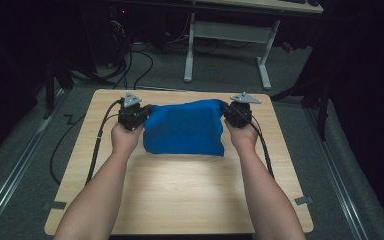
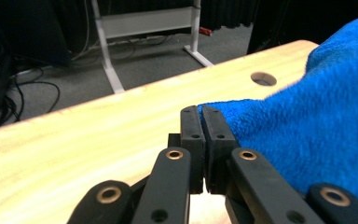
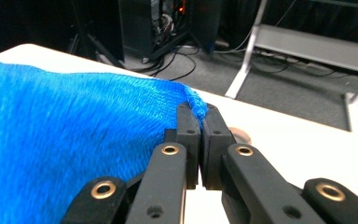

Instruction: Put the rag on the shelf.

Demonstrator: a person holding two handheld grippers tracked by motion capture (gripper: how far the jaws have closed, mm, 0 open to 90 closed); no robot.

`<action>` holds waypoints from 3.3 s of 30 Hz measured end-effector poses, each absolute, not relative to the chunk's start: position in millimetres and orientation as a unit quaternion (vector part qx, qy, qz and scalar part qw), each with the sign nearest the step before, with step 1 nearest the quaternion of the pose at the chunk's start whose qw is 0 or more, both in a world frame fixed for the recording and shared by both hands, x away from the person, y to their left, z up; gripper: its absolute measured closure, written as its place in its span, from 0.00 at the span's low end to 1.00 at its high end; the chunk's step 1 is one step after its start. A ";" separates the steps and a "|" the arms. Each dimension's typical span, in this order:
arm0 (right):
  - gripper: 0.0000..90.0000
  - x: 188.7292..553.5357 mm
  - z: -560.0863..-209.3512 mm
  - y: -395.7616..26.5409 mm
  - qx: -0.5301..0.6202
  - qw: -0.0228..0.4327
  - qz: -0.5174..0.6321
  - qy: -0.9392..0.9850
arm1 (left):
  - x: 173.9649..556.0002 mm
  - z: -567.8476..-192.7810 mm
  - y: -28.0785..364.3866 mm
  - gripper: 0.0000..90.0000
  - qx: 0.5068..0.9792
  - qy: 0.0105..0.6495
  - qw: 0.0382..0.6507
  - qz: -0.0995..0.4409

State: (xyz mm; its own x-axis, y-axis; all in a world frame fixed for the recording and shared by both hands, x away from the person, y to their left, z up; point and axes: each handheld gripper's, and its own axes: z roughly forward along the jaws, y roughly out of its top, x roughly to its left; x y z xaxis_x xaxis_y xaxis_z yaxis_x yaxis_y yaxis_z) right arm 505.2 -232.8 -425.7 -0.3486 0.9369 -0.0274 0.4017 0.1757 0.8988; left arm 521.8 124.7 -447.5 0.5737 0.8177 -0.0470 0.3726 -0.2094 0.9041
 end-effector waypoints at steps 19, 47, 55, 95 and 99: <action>0.99 497.7 -466.7 -224.8 0.486 0.272 0.429 0.711 | 520.1 -488.8 123.5 0.99 0.751 0.423 0.480 0.164; 0.80 480.2 -479.5 -249.7 0.508 0.270 0.426 0.698 | 515.8 -505.7 122.0 0.76 0.748 0.449 0.466 0.149; 0.77 477.6 -471.4 -256.6 0.508 0.281 0.428 0.693 | 511.8 -499.3 126.1 0.74 0.748 0.443 0.465 0.170; 0.57 440.0 -451.0 -273.4 0.460 0.329 0.384 0.729 | 471.3 -478.7 170.5 0.59 0.744 0.452 0.440 0.219; 0.56 422.5 -450.8 -272.0 0.450 0.333 0.373 0.740 | 453.8 -479.2 172.4 0.59 0.754 0.442 0.435 0.219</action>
